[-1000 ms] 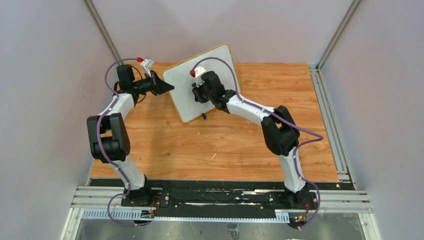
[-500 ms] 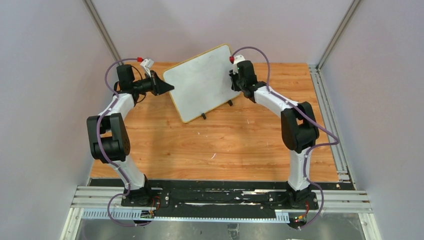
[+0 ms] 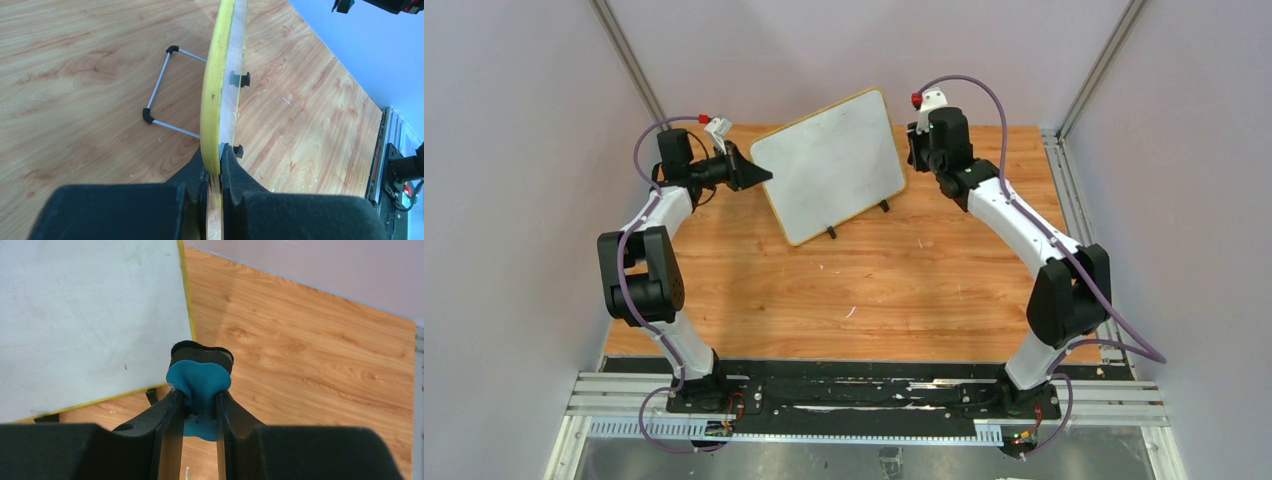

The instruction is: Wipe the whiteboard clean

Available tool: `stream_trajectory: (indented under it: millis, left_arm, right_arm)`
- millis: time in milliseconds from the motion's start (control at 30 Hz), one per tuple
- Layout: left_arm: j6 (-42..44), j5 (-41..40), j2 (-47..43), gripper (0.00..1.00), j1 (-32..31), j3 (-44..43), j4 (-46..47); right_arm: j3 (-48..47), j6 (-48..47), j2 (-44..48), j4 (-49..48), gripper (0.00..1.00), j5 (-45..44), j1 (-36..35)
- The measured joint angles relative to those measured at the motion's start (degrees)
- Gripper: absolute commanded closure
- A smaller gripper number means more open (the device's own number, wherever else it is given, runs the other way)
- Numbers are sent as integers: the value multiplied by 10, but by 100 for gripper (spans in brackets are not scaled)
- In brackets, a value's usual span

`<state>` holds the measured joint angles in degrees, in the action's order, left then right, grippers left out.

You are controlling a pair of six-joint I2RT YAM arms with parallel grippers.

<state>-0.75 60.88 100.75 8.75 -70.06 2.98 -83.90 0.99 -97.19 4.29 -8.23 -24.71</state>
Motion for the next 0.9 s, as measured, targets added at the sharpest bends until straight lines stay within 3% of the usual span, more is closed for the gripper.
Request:
stream_trajectory:
  millis: [267,567,900]
  left_arm:
    - [5,0,0,100,0,0,-3]
    - [7,0,0,100,0,0,-4]
    - [8,0,0,100,0,0,-5]
  right_arm:
    - [66,18,55,118,99,-19,44]
    - [181,47,106,235,99,24,135]
    - [233,77,92,274,95,75,176]
